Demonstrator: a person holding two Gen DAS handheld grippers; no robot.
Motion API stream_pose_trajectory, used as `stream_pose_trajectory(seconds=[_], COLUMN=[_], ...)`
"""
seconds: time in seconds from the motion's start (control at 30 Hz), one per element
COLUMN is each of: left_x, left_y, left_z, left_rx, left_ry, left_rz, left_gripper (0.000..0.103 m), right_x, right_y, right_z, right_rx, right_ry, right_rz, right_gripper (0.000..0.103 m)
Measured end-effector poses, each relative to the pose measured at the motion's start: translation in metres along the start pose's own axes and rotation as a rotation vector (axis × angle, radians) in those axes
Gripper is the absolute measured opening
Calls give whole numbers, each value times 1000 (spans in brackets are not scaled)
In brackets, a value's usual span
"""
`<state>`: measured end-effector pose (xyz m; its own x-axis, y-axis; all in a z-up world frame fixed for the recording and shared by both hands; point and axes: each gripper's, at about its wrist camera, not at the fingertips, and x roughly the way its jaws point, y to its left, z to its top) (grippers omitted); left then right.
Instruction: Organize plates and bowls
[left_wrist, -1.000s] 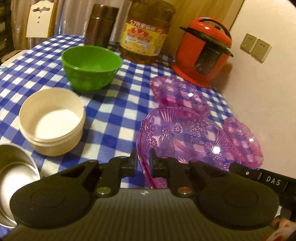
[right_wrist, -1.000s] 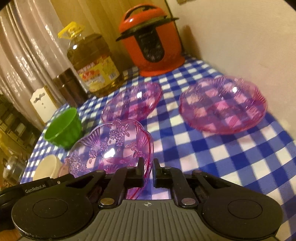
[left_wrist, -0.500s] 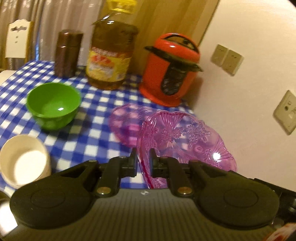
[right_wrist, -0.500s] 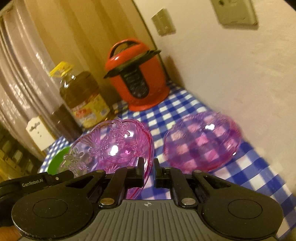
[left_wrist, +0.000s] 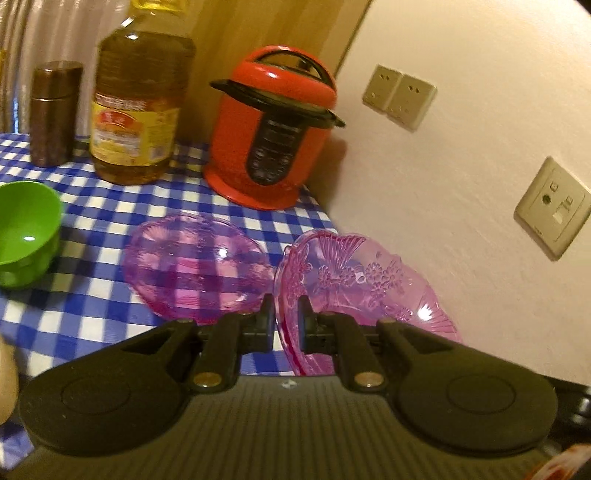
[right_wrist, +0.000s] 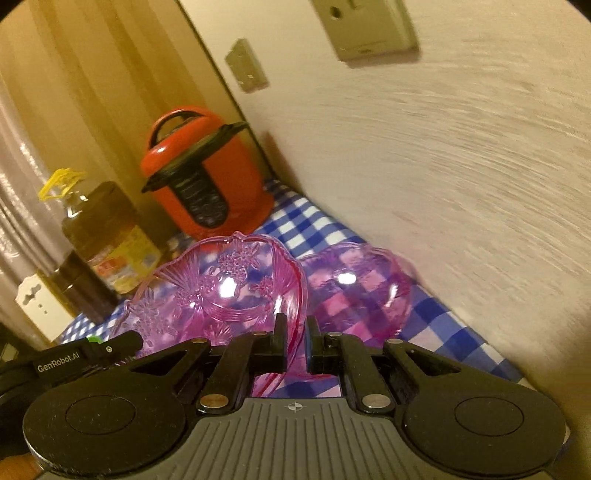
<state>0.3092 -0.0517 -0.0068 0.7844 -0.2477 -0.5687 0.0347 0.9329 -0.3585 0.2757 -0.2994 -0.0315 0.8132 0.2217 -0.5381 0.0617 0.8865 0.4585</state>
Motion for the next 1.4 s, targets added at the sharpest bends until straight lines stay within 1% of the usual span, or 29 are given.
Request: stream_pose_trajectory(seconds=[0.13,0.37,0.6,0.8,1.03,1.17,1.4], left_x=[15,43,74,97,117,124,132], left_y=[-9,-18,-21,-28,-31,-31,-33], left_z=[1,7,9,5,1,-3,-7], left_rx=[10,45,76,128,173,193,236], left_ry=[8,5,41,75,103,126,137], left_rz=[-31,-96,-114,-122,-95,-75,-39], left_gripper=[10,10,10,10,10,10,10], right_x=[7,23,38,51,62,70,82], right_y=[-13,-30,-34,-44,-43,-43,-38], right_z=[2,1,1,5,9,12,14], right_rx=[19,37,3,-4,-43,-61,-99], right_ry=[-7,-2,9,41,52,69,87], right_rz=[-45,-94,-154,-181,-212,-222,-234], right_gripper=[8,10,11,12,12,12,12])
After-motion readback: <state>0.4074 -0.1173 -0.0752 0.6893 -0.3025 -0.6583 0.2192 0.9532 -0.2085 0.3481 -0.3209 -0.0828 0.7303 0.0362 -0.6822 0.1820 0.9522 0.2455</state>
